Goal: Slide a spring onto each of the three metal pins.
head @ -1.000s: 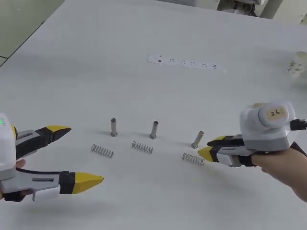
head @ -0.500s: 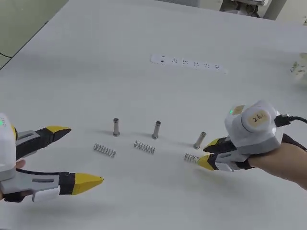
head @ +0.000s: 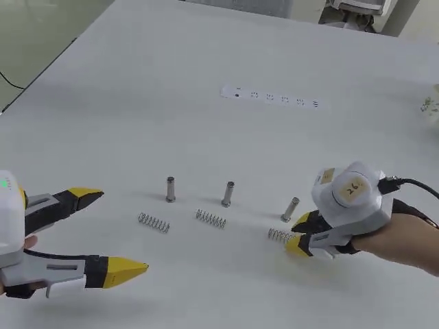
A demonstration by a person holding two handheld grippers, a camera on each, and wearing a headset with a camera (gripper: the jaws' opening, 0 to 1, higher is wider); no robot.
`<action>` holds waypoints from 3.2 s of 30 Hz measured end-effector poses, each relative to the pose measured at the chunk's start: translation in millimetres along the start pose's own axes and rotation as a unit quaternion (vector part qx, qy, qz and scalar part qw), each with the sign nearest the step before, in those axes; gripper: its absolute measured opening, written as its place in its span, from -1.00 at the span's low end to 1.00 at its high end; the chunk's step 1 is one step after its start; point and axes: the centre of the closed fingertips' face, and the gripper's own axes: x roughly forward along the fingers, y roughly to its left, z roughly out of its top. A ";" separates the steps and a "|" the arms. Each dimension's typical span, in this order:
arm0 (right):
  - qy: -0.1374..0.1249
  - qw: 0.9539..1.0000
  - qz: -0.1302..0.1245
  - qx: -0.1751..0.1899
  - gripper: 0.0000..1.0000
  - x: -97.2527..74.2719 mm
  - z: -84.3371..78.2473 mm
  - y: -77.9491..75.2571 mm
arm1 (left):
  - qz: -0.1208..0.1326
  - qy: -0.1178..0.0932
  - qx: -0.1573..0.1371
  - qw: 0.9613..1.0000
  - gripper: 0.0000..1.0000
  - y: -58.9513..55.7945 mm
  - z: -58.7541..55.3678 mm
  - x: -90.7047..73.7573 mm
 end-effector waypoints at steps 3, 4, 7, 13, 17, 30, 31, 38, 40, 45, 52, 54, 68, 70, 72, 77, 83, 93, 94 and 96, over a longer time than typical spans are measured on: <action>0.004 1.000 0.006 -0.004 -0.68 2.5 -1.3 1.7 | 0.000 0.000 0.000 1.000 0.68 0.2 0.3 -0.3; 0.005 1.000 0.006 -0.007 -0.69 3.4 -1.8 1.7 | 0.000 0.001 0.000 1.000 0.68 0.5 0.3 -0.4; 0.007 1.000 0.007 -0.009 -0.73 5.5 -2.8 1.3 | 0.000 0.000 0.000 1.000 0.68 1.0 0.7 -0.5; 0.014 1.000 0.012 -0.013 -0.83 8.0 -5.2 3.5 | -0.001 0.004 0.001 1.000 0.67 0.9 -0.6 -0.6; 0.009 1.000 0.016 -0.021 -0.84 8.0 -5.0 3.5 | -0.002 0.004 0.003 1.000 0.67 1.3 0.1 0.3; -0.009 0.999 0.018 -0.042 -0.84 -6.1 12.6 11.7 | -0.016 0.005 0.008 1.000 0.66 -6.2 1.8 6.7; -0.011 0.999 0.020 -0.044 -0.84 -7.5 15.3 13.2 | -0.018 0.007 0.009 1.000 0.66 -7.3 1.7 7.9; -0.015 0.997 0.022 -0.068 -0.84 -15.8 26.5 19.3 | -0.030 0.008 0.014 0.999 0.65 -11.7 4.2 13.9; -0.015 0.997 0.023 -0.074 -0.84 -17.9 28.8 21.1 | -0.033 0.010 0.016 0.999 0.64 -12.8 3.9 15.3; -0.014 0.996 0.022 -0.090 -0.84 -21.5 33.2 23.5 | -0.051 0.018 0.014 0.998 0.53 -19.1 0.9 18.5; -0.015 0.994 0.026 -0.101 -0.84 -23.8 37.0 29.3 | -0.078 0.027 0.024 0.996 0.48 -28.4 1.1 28.2; -0.014 0.994 0.027 -0.104 -0.84 -24.1 37.9 31.3 | -0.084 0.028 0.028 0.996 0.48 -29.8 2.3 32.0; -0.023 0.991 0.031 -0.130 -0.84 -27.1 49.4 48.9 | -0.139 0.038 0.046 0.989 0.31 -51.6 3.8 58.8; -0.026 0.990 0.032 -0.135 -0.84 -26.9 50.5 51.3 | -0.146 0.037 0.046 0.988 0.28 -54.2 4.1 62.1; -0.028 0.988 0.032 -0.146 -0.84 -26.8 51.8 54.0 | -0.150 0.038 0.046 0.987 0.26 -56.3 4.5 64.7; -0.035 0.987 0.032 -0.154 -0.84 -26.8 56.8 60.3 | -0.168 0.048 0.058 0.983 0.12 -65.1 3.1 74.0; -0.038 0.987 0.038 -0.154 -0.84 -25.7 60.6 68.1 | -0.189 0.049 0.066 0.979 0.04 -77.3 6.1 87.1; -0.046 0.985 0.037 -0.161 -0.84 -28.9 66.3 72.6 | -0.214 0.027 0.051 0.975 -0.24 -93.8 16.6 100.8; -0.047 0.985 0.037 -0.162 -0.84 -29.2 66.9 72.7 | -0.214 0.023 0.049 0.975 -0.27 -94.5 18.5 102.0; -0.050 0.985 0.037 -0.161 -0.84 -30.0 68.5 73.3 | -0.218 0.020 0.049 0.974 -0.34 -96.4 19.5 102.8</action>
